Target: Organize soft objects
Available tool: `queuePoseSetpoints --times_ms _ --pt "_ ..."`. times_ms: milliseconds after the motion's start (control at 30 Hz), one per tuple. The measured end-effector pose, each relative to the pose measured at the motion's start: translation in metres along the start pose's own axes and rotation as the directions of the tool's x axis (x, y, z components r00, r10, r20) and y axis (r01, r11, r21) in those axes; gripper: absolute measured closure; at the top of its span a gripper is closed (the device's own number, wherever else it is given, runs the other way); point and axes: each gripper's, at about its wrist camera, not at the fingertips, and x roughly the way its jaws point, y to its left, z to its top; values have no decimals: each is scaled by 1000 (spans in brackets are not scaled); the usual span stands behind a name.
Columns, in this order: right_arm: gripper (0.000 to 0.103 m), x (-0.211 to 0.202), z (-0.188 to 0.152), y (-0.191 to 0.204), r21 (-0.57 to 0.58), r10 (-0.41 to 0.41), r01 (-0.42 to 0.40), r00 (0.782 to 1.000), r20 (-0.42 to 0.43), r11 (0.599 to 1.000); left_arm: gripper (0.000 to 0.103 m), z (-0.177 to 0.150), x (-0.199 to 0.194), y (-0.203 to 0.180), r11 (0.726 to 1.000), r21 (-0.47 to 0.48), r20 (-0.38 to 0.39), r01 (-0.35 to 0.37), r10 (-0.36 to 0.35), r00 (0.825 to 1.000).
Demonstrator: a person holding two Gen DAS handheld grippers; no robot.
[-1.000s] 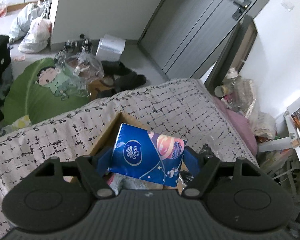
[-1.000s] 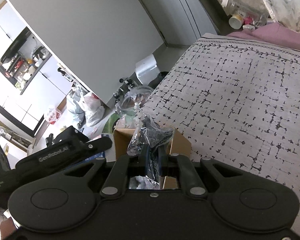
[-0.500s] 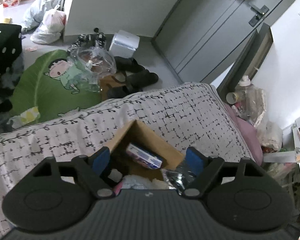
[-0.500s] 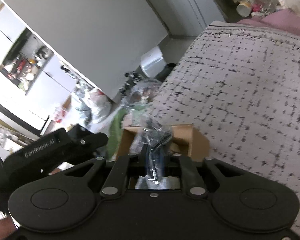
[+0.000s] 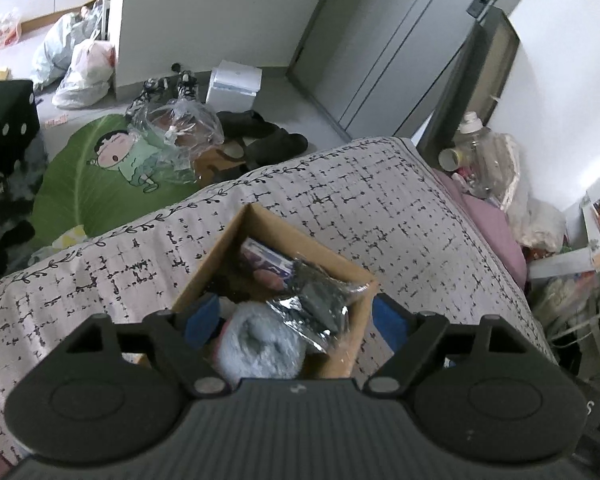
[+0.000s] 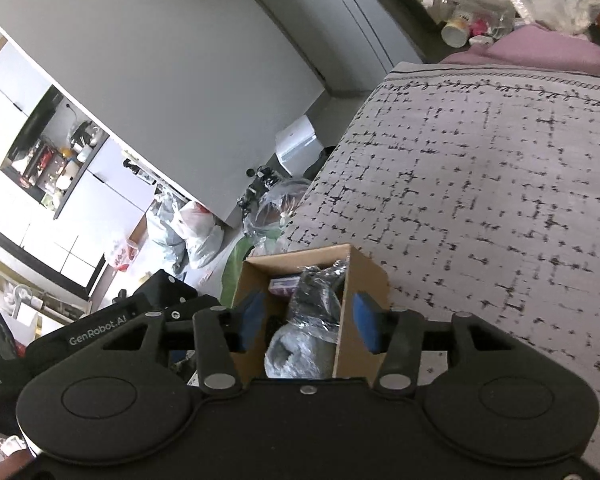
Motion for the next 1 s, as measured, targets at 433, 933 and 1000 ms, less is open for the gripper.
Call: queuePoseSetpoints --times_ms 433,933,1000 --pt "30 -52 -7 -7 -17 9 -8 999 47 1000 14 -28 -42 -27 1000 17 24 -20 19 1000" --pt "8 -123 -19 -29 -16 -8 10 989 145 1000 5 -68 -88 -63 997 76 80 15 -21 997" --pt "7 -131 -21 -30 -20 -10 14 988 151 1000 1 -74 -96 -67 996 83 89 18 -25 996"
